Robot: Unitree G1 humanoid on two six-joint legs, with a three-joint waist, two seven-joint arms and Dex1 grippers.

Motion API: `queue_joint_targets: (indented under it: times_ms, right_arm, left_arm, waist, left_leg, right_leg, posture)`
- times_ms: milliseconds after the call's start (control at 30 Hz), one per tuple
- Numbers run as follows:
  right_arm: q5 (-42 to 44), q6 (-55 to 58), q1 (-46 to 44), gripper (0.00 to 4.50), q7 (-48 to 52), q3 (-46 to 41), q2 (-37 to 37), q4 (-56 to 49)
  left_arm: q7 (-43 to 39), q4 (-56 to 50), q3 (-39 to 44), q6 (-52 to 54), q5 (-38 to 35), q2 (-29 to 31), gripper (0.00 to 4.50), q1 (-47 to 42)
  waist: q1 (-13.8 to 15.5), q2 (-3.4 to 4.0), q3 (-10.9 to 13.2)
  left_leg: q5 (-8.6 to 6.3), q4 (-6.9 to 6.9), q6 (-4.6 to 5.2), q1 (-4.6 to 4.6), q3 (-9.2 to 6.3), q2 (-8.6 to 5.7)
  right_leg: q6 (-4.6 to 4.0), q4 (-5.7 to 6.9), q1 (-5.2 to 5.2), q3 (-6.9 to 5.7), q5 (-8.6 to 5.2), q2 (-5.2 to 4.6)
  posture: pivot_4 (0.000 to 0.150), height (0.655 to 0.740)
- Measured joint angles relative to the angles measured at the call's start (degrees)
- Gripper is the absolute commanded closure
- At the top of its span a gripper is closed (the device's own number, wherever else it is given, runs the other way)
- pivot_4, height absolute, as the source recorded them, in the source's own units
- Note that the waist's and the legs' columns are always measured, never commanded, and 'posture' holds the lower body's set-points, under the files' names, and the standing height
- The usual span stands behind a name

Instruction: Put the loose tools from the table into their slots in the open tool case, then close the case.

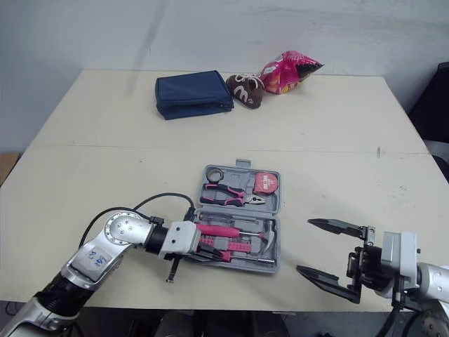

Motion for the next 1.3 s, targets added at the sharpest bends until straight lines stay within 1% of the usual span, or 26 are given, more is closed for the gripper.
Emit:
queue_joint_targets:
  times_ms: [233,367,533,567,633,700,733,800,833,900,967,1000,1033,1100,1167,1200,1233,1267,1300]
  right_arm:
    - [-0.48,-2.26,1.60,0.00,2.32,-0.09,0.63,2.33]
    - [-1.04,-4.78,1.97,0.00,4.19,-0.14,1.51,4.85]
    - [-1.33,-6.95,2.66,0.00,5.52,-0.14,2.90,7.22]
    - [-1.48,-7.27,2.77,0.00,5.52,-0.14,3.10,7.32]
    - [-1.73,-7.47,3.30,0.00,4.86,-0.14,3.21,7.46]
    - [-2.33,-7.44,3.68,0.00,3.84,-0.14,3.32,7.52]
    - [-2.94,-7.17,3.98,0.00,2.54,-0.14,3.58,7.51]
    - [-6.70,-3.20,3.91,0.00,-4.42,-0.17,2.83,7.20]
    - [-8.60,-1.13,3.79,0.00,-7.48,-0.14,2.22,7.28]
    - [-10.31,2.17,1.57,0.00,-11.63,0.12,1.37,7.29]
    - [-10.92,4.74,-0.91,0.00,-12.95,2.00,-0.09,7.21]
    - [-11.21,5.44,-1.43,0.53,-13.13,2.66,-0.45,7.09]
    - [-11.94,6.42,-2.20,0.76,-13.62,3.77,-0.90,7.34]
    - [-14.21,7.73,-5.14,1.69,-14.89,7.05,-1.10,8.98]
    - [-17.52,8.09,-9.70,2.67,-16.62,10.80,-0.77,11.97]
    - [-19.11,8.18,-11.75,3.34,-17.56,12.43,-0.25,13.61]
    - [-20.20,8.27,-12.91,3.64,-18.13,13.76,-0.08,14.74]
    - [-21.48,8.26,-14.26,4.19,-18.61,15.23,0.14,16.12]
    - [-22.82,8.18,-15.63,4.44,-18.94,16.66,0.25,17.43]
  left_arm:
    - [-0.62,-0.65,-1.85,1.62,1.20,0.22,4.44,-1.25]
    - [0.97,-2.49,-4.23,7.81,3.04,-0.39,4.44,-2.77]
    - [2.53,-4.08,-5.37,13.44,3.25,-1.11,4.44,-3.37]
    - [2.74,-4.18,-5.42,13.62,3.25,-1.10,4.44,-3.14]
    - [3.07,-3.93,-4.74,11.62,3.23,-1.08,4.44,-1.56]
    - [3.09,-3.00,-3.40,8.73,2.47,-1.29,4.44,-0.13]
    - [2.59,-2.21,-1.56,6.51,0.70,-1.83,4.44,1.26]
    - [-0.61,-0.59,4.03,4.69,-6.48,-2.16,4.44,5.39]
    - [-2.00,-0.09,7.01,4.64,-9.59,-1.73,4.44,6.23]
    - [-4.23,0.31,13.19,4.74,-14.62,0.18,4.44,6.52]
    - [-4.38,3.89,19.53,4.77,-16.67,2.79,4.44,6.20]
    - [-3.89,5.84,21.86,4.80,-16.75,3.74,4.50,5.84]
    - [-3.07,8.03,24.29,4.60,-16.74,4.07,4.50,5.48]
    - [-1.81,11.86,26.02,4.02,-15.92,4.67,4.50,4.56]
    - [0.15,16.10,26.23,2.16,-13.31,4.64,4.50,3.83]
    - [1.54,18.30,26.04,1.39,-11.74,4.02,4.50,3.39]
    - [2.50,19.80,25.71,0.76,-10.76,3.24,4.50,3.10]
    - [3.43,21.28,25.12,-0.08,-9.45,2.38,4.50,2.81]
    - [4.19,22.93,24.32,-0.84,-8.21,1.31,4.50,2.20]
  waist:
    - [0.01,0.01,-0.03]
    - [0.06,0.11,-0.29]
    - [0.05,0.32,-0.61]
    - [0.03,0.34,-0.62]
    - [-0.02,0.41,-0.70]
    - [-0.05,0.50,-0.78]
    - [-0.10,0.52,-0.79]
    - [-0.42,0.52,-0.75]
    - [-0.40,0.47,-0.72]
    - [-0.38,0.48,-0.71]
    - [-0.51,0.55,-0.67]
    - [-0.45,0.58,-0.64]
    - [-0.39,0.61,-0.63]
    - [-0.26,0.54,-0.59]
    - [-0.29,0.48,-0.55]
    - [-0.28,0.47,-0.53]
    - [-0.19,0.46,-0.53]
    - [-0.05,0.45,-0.52]
    - [0.05,0.44,-0.52]
  left_leg:
    - [0.00,0.01,0.03,0.09,0.00,-0.02]
    - [-0.03,0.00,0.09,0.15,-0.01,-0.03]
    - [-0.14,-0.01,0.27,0.26,-0.04,-0.04]
    - [-0.23,-0.08,0.38,0.29,-0.05,-0.04]
    - [-0.39,-0.20,0.46,0.70,-0.05,-0.03]
    - [-0.41,-0.23,0.48,0.91,-0.04,-0.02]
    - [-0.42,-0.28,0.46,0.90,-0.03,-0.01]
    - [-0.45,-0.26,0.36,0.69,0.02,0.08]
    - [-0.33,-0.20,0.12,0.55,-0.02,0.11]
    - [-0.23,-0.11,0.02,0.02,-0.03,0.10]
    - [-0.20,-0.14,-0.03,0.06,-0.01,0.10]
    - [-0.20,-0.16,-0.02,0.04,-0.03,0.11]
    - [-0.20,-0.19,-0.02,0.04,-0.03,0.10]
    - [-0.21,-0.14,0.00,-0.05,0.00,0.08]
    - [-0.26,-0.07,0.08,-0.08,0.12,0.02]
    - [-0.29,-0.03,0.14,-0.14,0.21,0.00]
    - [-0.30,-0.02,0.15,-0.17,0.23,-0.02]
    - [-0.31,0.02,0.16,-0.23,0.23,-0.02]
    - [-0.31,0.04,0.16,-0.33,0.24,-0.02]
  right_leg:
    - [0.03,-0.01,0.13,0.01,0.02,-0.02]
    - [0.04,-0.07,0.24,0.01,0.03,-0.02]
    - [0.06,-0.18,0.55,0.01,0.08,-0.05]
    - [0.06,-0.25,0.78,0.01,0.07,-0.06]
    - [-0.02,-0.43,1.15,0.00,0.03,-0.10]
    - [-0.07,-0.47,1.11,-0.02,0.02,-0.12]
    - [-0.09,-0.48,1.09,-0.02,0.01,-0.12]
    - [-0.18,-0.38,0.81,-0.08,-0.04,-0.11]
    - [-0.23,-0.29,0.62,-0.14,-0.06,-0.10]
    - [-0.22,-0.06,-0.03,-0.14,-0.06,-0.07]
    - [-0.22,-0.04,-0.05,-0.13,-0.06,-0.01]
    - [-0.23,-0.04,-0.08,-0.13,-0.06,0.01]
    - [-0.23,-0.08,-0.08,-0.13,-0.07,0.01]
    - [-0.21,-0.15,-0.12,-0.12,-0.07,-0.01]
    - [-0.14,-0.21,-0.14,-0.08,-0.04,-0.06]
    - [-0.09,-0.21,-0.20,-0.03,-0.03,-0.09]
    - [-0.05,-0.23,-0.22,-0.03,-0.04,-0.10]
    - [-0.02,-0.23,-0.27,-0.03,-0.06,-0.11]
    - [-0.01,-0.21,-0.38,-0.03,-0.06,-0.10]
  posture:
    - [0.150,0.7400]
    - [0.150,0.7400]
    - [0.150,0.7400]
    - [0.150,0.7400]
    - [0.150,0.7400]
    - [0.150,0.7400]
    - [0.150,0.7400]
    - [0.150,0.7400]
    - [0.150,0.7400]
    - [0.150,0.7400]
    - [0.150,0.7400]
    - [0.150,0.7400]
    - [0.150,0.7400]
    - [0.150,0.7400]
    - [0.150,0.7400]
    - [0.150,0.7400]
    - [0.150,0.7400]
    - [0.150,0.7400]
    - [0.150,0.7400]
